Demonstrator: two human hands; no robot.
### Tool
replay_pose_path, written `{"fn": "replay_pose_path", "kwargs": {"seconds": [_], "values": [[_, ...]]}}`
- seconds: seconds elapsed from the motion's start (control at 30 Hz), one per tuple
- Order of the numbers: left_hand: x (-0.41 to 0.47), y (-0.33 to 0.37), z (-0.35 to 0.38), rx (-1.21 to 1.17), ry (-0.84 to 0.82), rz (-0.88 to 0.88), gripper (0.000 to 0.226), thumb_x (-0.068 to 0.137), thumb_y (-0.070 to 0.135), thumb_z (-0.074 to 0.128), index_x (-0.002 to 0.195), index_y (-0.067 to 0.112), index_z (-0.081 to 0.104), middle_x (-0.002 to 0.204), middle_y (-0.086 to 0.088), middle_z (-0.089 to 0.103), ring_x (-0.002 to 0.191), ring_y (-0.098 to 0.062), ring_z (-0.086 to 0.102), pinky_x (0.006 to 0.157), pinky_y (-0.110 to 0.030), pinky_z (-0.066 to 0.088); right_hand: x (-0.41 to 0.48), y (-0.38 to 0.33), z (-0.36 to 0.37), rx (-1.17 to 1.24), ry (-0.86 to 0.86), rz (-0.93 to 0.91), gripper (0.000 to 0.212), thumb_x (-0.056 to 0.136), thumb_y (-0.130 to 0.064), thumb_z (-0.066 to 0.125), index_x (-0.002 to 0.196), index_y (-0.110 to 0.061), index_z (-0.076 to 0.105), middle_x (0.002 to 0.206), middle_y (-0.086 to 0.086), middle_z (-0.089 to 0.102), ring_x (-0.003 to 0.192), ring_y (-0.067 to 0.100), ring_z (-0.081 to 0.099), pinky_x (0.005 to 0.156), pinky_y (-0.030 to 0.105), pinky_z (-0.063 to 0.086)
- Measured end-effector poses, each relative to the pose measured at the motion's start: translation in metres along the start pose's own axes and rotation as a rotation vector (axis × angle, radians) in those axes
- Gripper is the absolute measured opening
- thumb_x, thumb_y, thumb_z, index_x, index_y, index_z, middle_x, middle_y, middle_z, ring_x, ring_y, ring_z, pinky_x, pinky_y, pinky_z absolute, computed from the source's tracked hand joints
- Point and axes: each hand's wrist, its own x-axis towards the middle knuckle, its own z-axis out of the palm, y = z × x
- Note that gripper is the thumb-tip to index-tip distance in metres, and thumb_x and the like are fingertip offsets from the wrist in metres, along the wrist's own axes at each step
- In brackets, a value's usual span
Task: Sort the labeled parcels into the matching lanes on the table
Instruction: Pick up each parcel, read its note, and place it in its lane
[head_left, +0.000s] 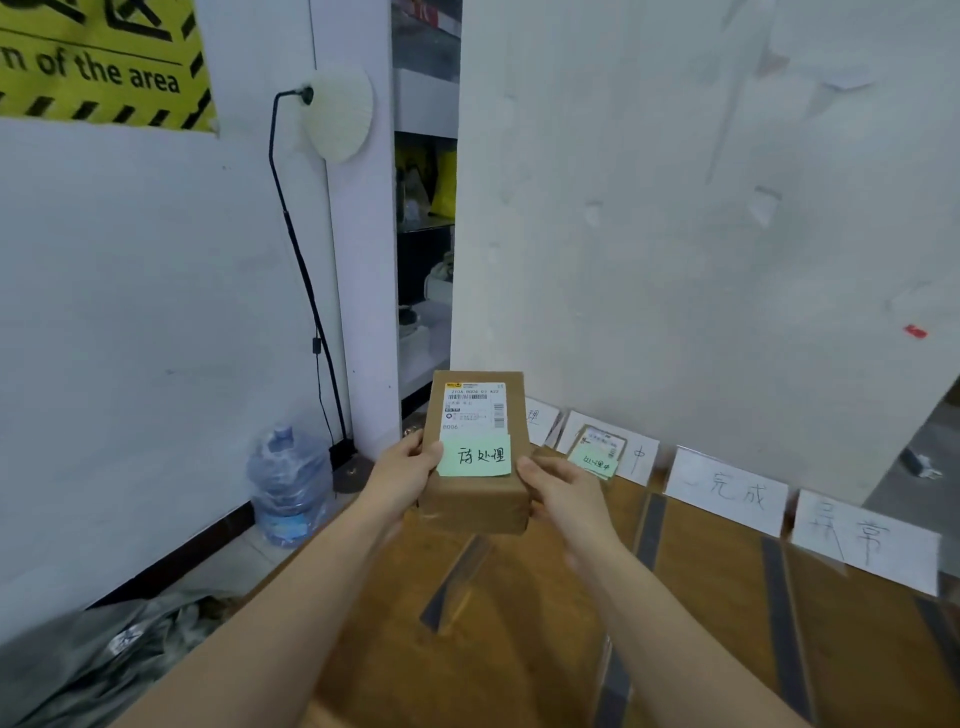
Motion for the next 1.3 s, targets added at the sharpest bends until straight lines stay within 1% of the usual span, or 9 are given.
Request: {"fn": "replay_pose_path", "kwargs": {"seconds": [0.23, 0.37, 0.53, 0.77, 0.87, 0.93, 1.1, 1.2, 1.3], "values": [[0.065, 0.006, -0.003, 0.081, 0.018, 0.012, 0.029, 0.102, 0.029, 0.045, 0.128, 0.029, 0.057, 0.119, 0.004, 0.066, 0.111, -0.021, 0.061, 0.098, -0.046, 0.050, 0.054, -0.005, 0.023, -0.015, 0.035, 0.052, 0.026, 0.091, -0.027, 0.069, 0.115, -0.017, 0.066, 0.115, 0.001, 0.066, 0.107, 0.020, 0.062, 0.093, 0.040, 0.055], [0.104, 0.007, -0.003, 0.073, -0.021, -0.017, 0.020, 0.102, 0.025, 0.044, 0.112, 0.032, 0.060, 0.117, 0.002, 0.068, 0.108, -0.020, 0.063, 0.097, -0.046, 0.051, 0.085, -0.004, 0.037, -0.028, 0.079, 0.065, 0.036, 0.092, -0.027, 0.068, 0.124, -0.011, 0.064, 0.109, -0.003, 0.065, 0.102, 0.017, 0.062, 0.096, 0.040, 0.054], [0.157, 0.006, 0.000, 0.118, -0.054, -0.012, 0.033, 0.102, 0.022, 0.045, 0.132, 0.025, 0.057, 0.122, 0.001, 0.066, 0.110, -0.020, 0.062, 0.098, -0.044, 0.051, 0.127, -0.001, 0.053, -0.044, 0.156, 0.109, 0.035, 0.094, -0.025, 0.066, 0.124, -0.007, 0.064, 0.107, 0.000, 0.068, 0.101, 0.021, 0.064, 0.092, 0.038, 0.055], [0.219, -0.007, 0.003, 0.227, -0.160, -0.058, 0.039, 0.102, 0.018, 0.045, 0.140, 0.022, 0.050, 0.125, 0.002, 0.063, 0.108, -0.016, 0.060, 0.082, -0.029, 0.052, 0.178, 0.023, 0.079, -0.120, 0.274, 0.211, 0.033, 0.097, -0.024, 0.060, 0.126, -0.009, 0.063, 0.094, -0.008, 0.063, 0.096, 0.017, 0.061, 0.080, 0.029, 0.055], [0.237, -0.013, 0.004, 0.273, -0.191, -0.064, 0.042, 0.102, 0.016, 0.044, 0.144, 0.024, 0.044, 0.129, 0.003, 0.059, 0.111, -0.016, 0.057, 0.091, -0.034, 0.051, 0.195, 0.034, 0.089, -0.161, 0.336, 0.235, 0.027, 0.099, -0.020, 0.058, 0.121, -0.009, 0.066, 0.089, -0.010, 0.063, 0.083, 0.009, 0.059, 0.062, 0.018, 0.046], [0.249, -0.016, 0.005, 0.306, -0.215, -0.068, 0.045, 0.102, 0.015, 0.043, 0.146, 0.024, 0.040, 0.133, 0.002, 0.058, 0.115, -0.017, 0.055, 0.096, -0.036, 0.050, 0.205, 0.040, 0.095, -0.210, 0.363, 0.257, 0.026, 0.099, -0.021, 0.057, 0.122, -0.011, 0.066, 0.096, -0.006, 0.066, 0.086, 0.011, 0.060, 0.057, 0.015, 0.043], [0.275, -0.036, 0.009, 0.309, -0.261, -0.126, 0.045, 0.102, 0.016, 0.044, 0.146, 0.026, 0.038, 0.135, 0.000, 0.058, 0.119, -0.021, 0.057, 0.096, -0.039, 0.052, 0.232, 0.060, 0.103, -0.320, 0.420, 0.310, 0.023, 0.099, -0.022, 0.056, 0.119, -0.014, 0.067, 0.106, -0.001, 0.067, 0.089, 0.011, 0.059, 0.063, 0.017, 0.049], [0.289, -0.047, 0.012, 0.343, -0.294, -0.127, 0.034, 0.102, 0.016, 0.044, 0.132, 0.031, 0.047, 0.130, 0.000, 0.061, 0.115, -0.020, 0.059, 0.092, -0.040, 0.055, 0.244, 0.072, 0.106, -0.311, 0.441, 0.348, 0.015, 0.099, -0.022, 0.056, 0.108, -0.020, 0.068, 0.106, -0.002, 0.070, 0.092, 0.013, 0.063, 0.082, 0.032, 0.058], [0.300, -0.054, 0.015, 0.393, -0.308, -0.107, 0.033, 0.102, 0.016, 0.043, 0.132, 0.028, 0.047, 0.129, 0.002, 0.061, 0.109, -0.016, 0.059, 0.082, -0.030, 0.055, 0.253, 0.081, 0.108, -0.301, 0.464, 0.377, 0.011, 0.099, -0.021, 0.056, 0.098, -0.024, 0.066, 0.106, -0.001, 0.072, 0.094, 0.014, 0.066, 0.086, 0.037, 0.059]]}}
